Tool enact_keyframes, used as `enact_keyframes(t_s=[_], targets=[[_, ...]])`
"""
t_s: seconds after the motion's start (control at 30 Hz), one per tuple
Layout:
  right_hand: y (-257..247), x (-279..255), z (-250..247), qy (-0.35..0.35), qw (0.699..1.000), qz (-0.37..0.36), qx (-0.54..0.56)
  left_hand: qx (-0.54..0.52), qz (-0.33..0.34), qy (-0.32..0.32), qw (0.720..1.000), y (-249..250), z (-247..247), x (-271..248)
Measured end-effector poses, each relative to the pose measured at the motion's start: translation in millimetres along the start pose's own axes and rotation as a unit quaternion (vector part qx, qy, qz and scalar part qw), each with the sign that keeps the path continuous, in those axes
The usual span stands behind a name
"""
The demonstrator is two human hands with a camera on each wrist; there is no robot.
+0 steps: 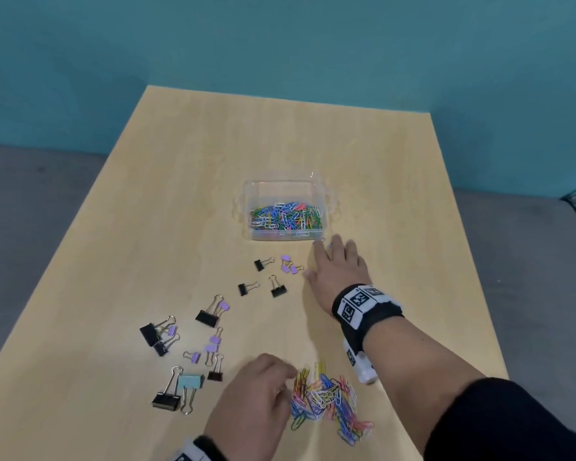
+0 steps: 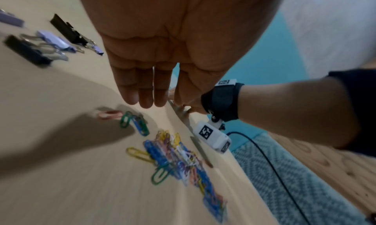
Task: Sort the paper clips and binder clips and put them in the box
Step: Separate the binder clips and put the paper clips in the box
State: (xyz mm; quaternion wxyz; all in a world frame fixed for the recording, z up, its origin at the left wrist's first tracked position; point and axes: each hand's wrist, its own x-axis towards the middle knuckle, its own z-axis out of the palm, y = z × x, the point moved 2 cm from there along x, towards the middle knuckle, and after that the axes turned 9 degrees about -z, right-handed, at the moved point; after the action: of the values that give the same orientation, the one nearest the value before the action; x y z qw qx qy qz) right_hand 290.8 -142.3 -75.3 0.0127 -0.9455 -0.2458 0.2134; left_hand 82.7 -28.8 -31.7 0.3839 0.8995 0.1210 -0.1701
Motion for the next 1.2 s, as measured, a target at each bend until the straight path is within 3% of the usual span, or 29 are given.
enact_keyframes(t_s=[0.17, 0.3, 0.5, 0.6, 0.7, 0.77, 0.97, 1.2], targets=[[3, -23, 2, -0.002, 0.998, -0.05, -0.029, 0.133, 0.029, 0.047, 0.99, -18, 8, -10], [1, -90, 19, -0.031, 0.992, -0.121, -0.011, 0.194, 0.016, 0.051, 0.98, -24, 14, -10], [-9, -186, 60, -0.037, 0.982, -0.184, 0.018, 0.234, 0.059, 0.028, 0.97, -20, 36, -12], [3, -213, 61, 0.021, 0.99, -0.109, 0.089, 0.218, 0.056, 0.033, 0.974, -19, 41, -14], [6, -230, 64, -0.015, 0.994, -0.003, 0.11, 0.206, 0.042, 0.026, 0.977, -19, 47, -14], [-6, -229, 66, -0.025, 0.996, -0.002, 0.09, 0.211, 0.045, 0.03, 0.976, -16, 51, -10], [-38, -194, 59, 0.05, 0.989, -0.013, 0.141, 0.21, 0.057, 0.04, 0.975, 8, 56, 2], [-41, -177, 46, 0.024, 0.99, -0.002, 0.137, 0.184, -0.006, 0.02, 0.983, 19, 54, 15]])
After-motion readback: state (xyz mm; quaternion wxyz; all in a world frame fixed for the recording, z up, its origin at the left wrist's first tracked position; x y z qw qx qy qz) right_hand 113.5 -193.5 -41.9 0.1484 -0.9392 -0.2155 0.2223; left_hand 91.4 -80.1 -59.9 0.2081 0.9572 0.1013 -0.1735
